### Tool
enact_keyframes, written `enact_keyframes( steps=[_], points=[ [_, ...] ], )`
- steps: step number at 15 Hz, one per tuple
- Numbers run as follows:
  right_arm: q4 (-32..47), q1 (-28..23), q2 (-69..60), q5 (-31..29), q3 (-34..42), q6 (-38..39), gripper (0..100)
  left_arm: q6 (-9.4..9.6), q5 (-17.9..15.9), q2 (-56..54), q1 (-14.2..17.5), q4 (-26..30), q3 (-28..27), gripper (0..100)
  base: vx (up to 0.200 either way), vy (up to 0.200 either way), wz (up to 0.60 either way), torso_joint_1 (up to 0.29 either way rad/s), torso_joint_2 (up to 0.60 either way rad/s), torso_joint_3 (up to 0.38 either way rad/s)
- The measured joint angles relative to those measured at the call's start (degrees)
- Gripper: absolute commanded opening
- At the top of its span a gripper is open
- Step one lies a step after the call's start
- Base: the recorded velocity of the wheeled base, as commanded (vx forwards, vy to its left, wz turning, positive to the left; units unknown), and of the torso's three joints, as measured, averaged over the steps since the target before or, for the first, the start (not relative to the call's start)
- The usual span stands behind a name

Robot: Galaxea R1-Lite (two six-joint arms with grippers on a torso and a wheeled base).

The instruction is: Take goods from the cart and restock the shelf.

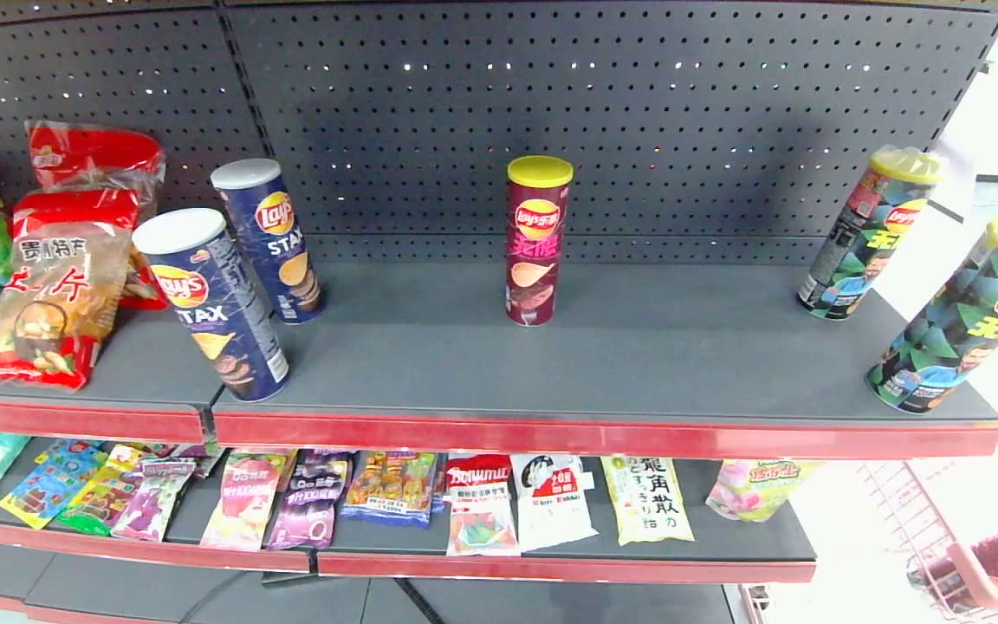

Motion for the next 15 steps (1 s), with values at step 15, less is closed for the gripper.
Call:
enact_keyframes(
  steps=[15],
  points=[
    [-0.05,0.11,0.0,0.39,0.0,0.02,100,0.0,-0.05,0.0,0.02,0.0,0.02,100,0.0,-0.16,-0.04,0.005,0.0,0.002]
  ],
)
